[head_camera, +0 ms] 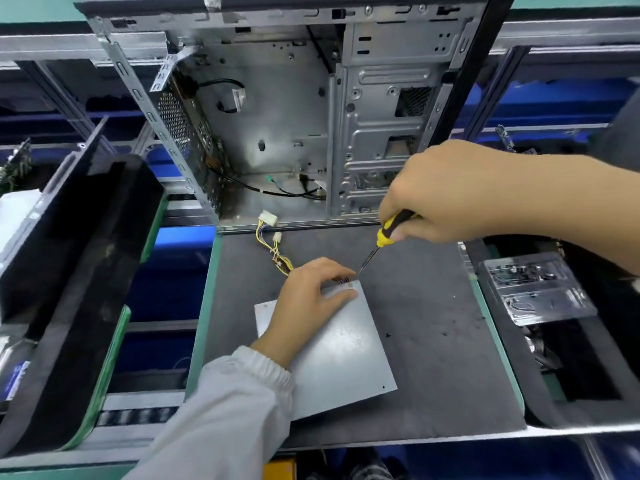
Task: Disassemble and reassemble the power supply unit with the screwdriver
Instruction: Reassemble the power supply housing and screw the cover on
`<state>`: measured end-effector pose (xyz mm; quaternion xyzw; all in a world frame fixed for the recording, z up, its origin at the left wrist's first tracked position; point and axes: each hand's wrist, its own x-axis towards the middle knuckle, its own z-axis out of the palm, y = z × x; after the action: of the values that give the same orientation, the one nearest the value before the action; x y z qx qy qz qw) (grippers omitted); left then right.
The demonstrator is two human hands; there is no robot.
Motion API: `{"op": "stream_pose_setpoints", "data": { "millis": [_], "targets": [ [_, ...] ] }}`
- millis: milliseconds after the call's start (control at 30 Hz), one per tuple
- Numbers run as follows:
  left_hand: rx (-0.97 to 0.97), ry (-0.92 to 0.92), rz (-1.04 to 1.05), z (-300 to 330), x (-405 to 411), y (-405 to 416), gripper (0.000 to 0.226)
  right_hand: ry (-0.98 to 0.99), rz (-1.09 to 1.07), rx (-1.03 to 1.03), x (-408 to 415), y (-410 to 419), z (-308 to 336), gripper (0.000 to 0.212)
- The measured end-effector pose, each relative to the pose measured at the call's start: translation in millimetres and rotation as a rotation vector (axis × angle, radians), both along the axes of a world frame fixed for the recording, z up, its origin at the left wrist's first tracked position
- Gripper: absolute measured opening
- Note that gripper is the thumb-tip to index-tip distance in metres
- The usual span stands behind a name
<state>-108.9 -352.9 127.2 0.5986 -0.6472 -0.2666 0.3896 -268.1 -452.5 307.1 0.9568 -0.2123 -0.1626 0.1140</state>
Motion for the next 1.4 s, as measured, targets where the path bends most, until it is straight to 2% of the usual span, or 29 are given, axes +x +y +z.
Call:
{"op": "stream_pose_setpoints", "data": {
  "millis": [233, 400, 667, 867, 1033, 1167, 1233, 1333, 1400],
  "targets": [
    [0.078, 0.095, 0.065, 1.1, -3.5, -1.7, 0.007, -0.024, 0.01, 0.032, 1.4, -1.0, -11.3, 0.024],
    [0.155, 0.119, 0.103, 2.2, -3.9, -4.5, 0.007, -0.002, 0.004, 0.033, 2.4, -1.9, -10.9, 0.022],
    [0.172, 0.125, 0.093, 3.4, -2.1, -5.6, 0.006, -0.026, 0.024, 0.052, 2.1, 2.4, -15.5, 0.022],
    [0.19, 0.122, 0.085, 5.0, -2.1, -5.9, 0.005, -0.02, 0.018, 0.064, 3.7, 4.8, -16.8, 0.014],
    [0.177, 0.101, 0.074, 4.5, -1.4, -6.6, 0.005, 0.048, -0.004, 0.056, 8.6, 1.1, -17.2, 0.021],
    [0.168, 0.101, 0.073, 3.2, -1.3, -7.4, 0.005, 0.074, 0.006, 0.135, 13.6, -3.7, -19.7, 0.025],
    [0.16, 0.093, 0.074, 2.6, -1.2, -7.6, 0.005, 0.074, 0.039, 0.053, 18.1, -1.4, -19.7, 0.02],
    [0.145, 0.085, 0.072, 1.8, -1.5, -7.2, 0.006, 0.081, 0.087, -0.152, 25.7, 5.8, -23.0, 0.044],
    [0.147, 0.1, 0.074, 1.4, -2.0, -6.3, 0.006, 0.06, 0.112, -0.202, 28.1, 12.2, -23.9, 0.052]
  ]
}}
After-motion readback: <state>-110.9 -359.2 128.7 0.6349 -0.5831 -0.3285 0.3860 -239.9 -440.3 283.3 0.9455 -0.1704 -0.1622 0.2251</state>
